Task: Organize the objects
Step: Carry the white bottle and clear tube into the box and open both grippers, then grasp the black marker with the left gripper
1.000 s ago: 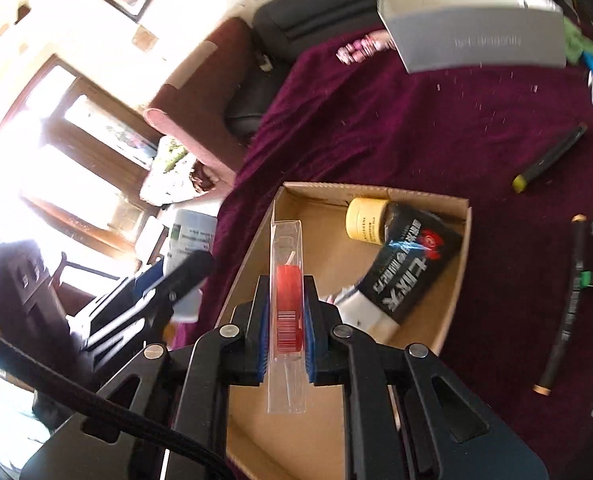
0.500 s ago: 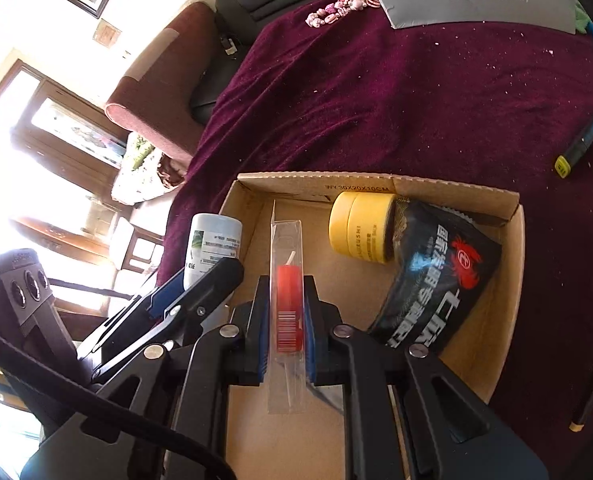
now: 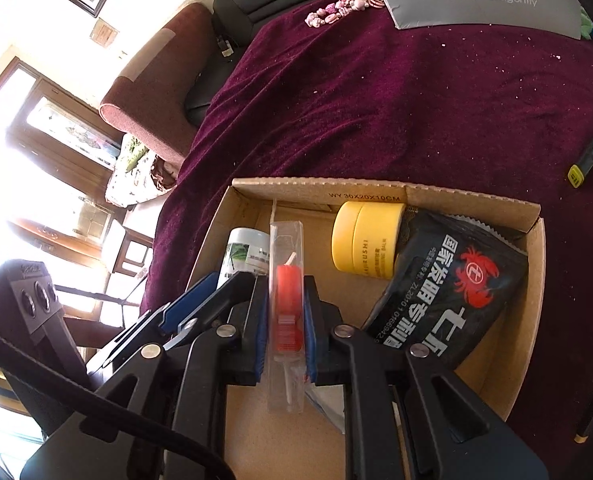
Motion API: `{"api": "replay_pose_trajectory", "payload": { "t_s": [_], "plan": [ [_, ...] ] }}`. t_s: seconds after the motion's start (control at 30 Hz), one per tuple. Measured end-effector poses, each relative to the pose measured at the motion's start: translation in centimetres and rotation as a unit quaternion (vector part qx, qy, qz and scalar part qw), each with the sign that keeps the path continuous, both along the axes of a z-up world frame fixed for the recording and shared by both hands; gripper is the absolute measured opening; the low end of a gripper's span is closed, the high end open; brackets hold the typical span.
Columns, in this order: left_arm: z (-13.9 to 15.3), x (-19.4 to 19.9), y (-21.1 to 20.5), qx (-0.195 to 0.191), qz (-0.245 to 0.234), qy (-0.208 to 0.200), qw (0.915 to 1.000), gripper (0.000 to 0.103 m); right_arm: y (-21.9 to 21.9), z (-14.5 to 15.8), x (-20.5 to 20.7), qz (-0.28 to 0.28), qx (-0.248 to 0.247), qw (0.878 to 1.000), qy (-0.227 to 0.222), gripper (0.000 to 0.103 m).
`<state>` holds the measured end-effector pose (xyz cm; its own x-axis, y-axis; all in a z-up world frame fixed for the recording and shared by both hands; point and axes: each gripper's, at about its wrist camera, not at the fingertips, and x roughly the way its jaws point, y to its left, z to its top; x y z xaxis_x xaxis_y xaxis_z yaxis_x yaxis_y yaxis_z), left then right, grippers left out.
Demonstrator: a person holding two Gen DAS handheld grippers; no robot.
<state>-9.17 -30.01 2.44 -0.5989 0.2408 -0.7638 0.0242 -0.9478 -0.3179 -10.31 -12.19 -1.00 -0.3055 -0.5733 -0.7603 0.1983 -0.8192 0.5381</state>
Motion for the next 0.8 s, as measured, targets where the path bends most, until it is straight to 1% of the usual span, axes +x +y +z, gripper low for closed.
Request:
{"api": "replay_pose_trajectory", "payload": {
  "t_s": [0.03,0.07,0.13,0.17,0.2,0.23,0.33,0.47,0.53,0.63,0.7,0.8],
  "plan": [
    [0.4,0.2,-0.3,0.006,0.002,0.004,1.0000,0.030,0.0,0.1,0.0,-0.001,-0.003,1.000,0.001,0.018],
    [0.6,0.4,-0.4,0.012,0.004,0.006,0.9999,0.030,0.1,0.2,-0.1,-0.001,-0.008,1.000,0.002,0.026],
    [1.3,0.9,-0.8,0.023,0.009,0.012,0.9996,0.032,0.1,0.6,0.1,-0.002,-0.012,1.000,0.010,0.035],
    [1.7,1.1,-0.8,0.027,0.011,0.014,0.9995,0.037,0.3,1.0,0.2,-0.005,-0.012,1.000,0.017,0.041],
    [2.0,1.3,-0.9,0.032,0.013,0.016,0.9993,0.041,0.4,1.4,0.3,-0.006,-0.012,1.000,0.023,0.043],
    [2.3,1.7,-0.9,0.037,0.015,0.017,0.9990,0.042,0.6,1.7,0.4,-0.007,-0.012,1.000,0.028,0.046],
    [3.0,2.7,-0.7,0.053,0.013,0.018,0.9983,0.043,1.5,2.7,1.1,-0.008,-0.019,0.999,0.040,0.046],
    [3.8,4.4,-0.1,0.077,0.013,0.016,0.9968,0.043,3.3,3.9,2.5,-0.009,-0.030,0.998,0.054,0.052],
    [4.2,5.5,0.4,0.088,0.017,0.016,0.9958,0.043,4.3,4.1,3.2,-0.012,-0.036,0.998,0.056,0.052],
    [5.0,7.4,1.1,0.109,0.024,0.031,0.9933,0.045,6.1,4.4,4.5,-0.017,-0.044,0.997,0.061,0.053],
    [5.4,8.7,1.7,0.122,0.029,0.042,0.9912,0.051,7.4,4.5,5.6,-0.020,-0.046,0.996,0.068,0.053],
    [6.0,10.8,3.0,0.142,0.025,0.055,0.9881,0.051,9.8,4.7,7.3,-0.026,-0.049,0.995,0.079,0.052]
  ]
}}
